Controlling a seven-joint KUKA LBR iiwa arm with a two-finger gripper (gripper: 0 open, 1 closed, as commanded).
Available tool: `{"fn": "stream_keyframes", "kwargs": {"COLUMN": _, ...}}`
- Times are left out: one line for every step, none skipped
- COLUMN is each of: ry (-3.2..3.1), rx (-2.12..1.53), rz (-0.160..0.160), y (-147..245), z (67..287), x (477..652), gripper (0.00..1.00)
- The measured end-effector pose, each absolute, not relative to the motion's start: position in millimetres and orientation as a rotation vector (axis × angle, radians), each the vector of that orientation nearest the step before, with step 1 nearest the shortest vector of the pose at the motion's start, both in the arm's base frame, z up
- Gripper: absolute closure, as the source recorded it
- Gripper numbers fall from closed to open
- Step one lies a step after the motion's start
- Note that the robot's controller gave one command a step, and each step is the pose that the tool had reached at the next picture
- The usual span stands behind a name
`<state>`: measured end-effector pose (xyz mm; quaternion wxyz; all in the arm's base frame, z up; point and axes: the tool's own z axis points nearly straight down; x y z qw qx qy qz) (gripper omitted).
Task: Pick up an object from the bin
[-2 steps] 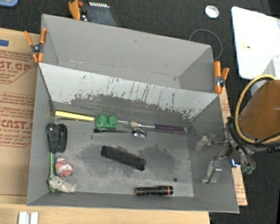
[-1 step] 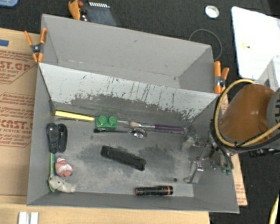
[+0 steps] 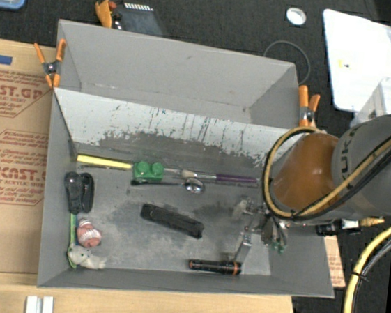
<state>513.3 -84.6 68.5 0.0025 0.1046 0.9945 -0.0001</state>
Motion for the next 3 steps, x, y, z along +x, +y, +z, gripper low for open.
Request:
{"fn": "stream_keyframes", "kwargs": {"ry": 3.087, "rx": 0.343, "rz": -0.005, "y": -80.5, "z": 73.7, "x": 496.8, "gripper": 0.00}}
{"fn": "stream_keyframes", "kwargs": {"ry": 3.094, "rx": 0.419, "rz": 0.000, "y": -52.0, "z": 70.8, "x": 518.2, "gripper": 0.00}}
{"fn": "stream_keyframes", "kwargs": {"ry": 3.082, "rx": 0.447, "rz": -0.003, "y": -42.4, "z": 71.5, "x": 512.2, "gripper": 0.00}}
